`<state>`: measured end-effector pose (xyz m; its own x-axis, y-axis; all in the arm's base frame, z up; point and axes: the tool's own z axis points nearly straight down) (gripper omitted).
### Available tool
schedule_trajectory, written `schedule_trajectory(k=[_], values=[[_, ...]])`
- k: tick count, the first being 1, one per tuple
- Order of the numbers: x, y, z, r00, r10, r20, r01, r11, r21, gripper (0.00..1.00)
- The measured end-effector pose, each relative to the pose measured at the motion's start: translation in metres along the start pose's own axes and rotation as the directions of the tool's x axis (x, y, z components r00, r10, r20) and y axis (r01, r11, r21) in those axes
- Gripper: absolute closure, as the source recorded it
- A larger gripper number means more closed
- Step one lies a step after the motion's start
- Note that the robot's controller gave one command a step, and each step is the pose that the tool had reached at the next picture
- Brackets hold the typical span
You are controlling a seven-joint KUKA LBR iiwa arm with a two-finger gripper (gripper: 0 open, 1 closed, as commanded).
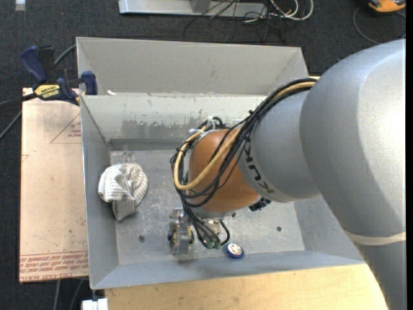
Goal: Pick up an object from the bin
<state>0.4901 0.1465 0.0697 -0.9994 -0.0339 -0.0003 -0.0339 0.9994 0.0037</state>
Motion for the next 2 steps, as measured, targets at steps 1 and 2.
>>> schedule_trajectory(k=[1,2], values=[[0.000,0.000,0.000,1.000,0.000,0.000,0.000,1.000,0.000,1.00],[0.002,0.012,-0.052,1.000,-0.015,0.006,0.016,1.000,-0.003,1.00]])
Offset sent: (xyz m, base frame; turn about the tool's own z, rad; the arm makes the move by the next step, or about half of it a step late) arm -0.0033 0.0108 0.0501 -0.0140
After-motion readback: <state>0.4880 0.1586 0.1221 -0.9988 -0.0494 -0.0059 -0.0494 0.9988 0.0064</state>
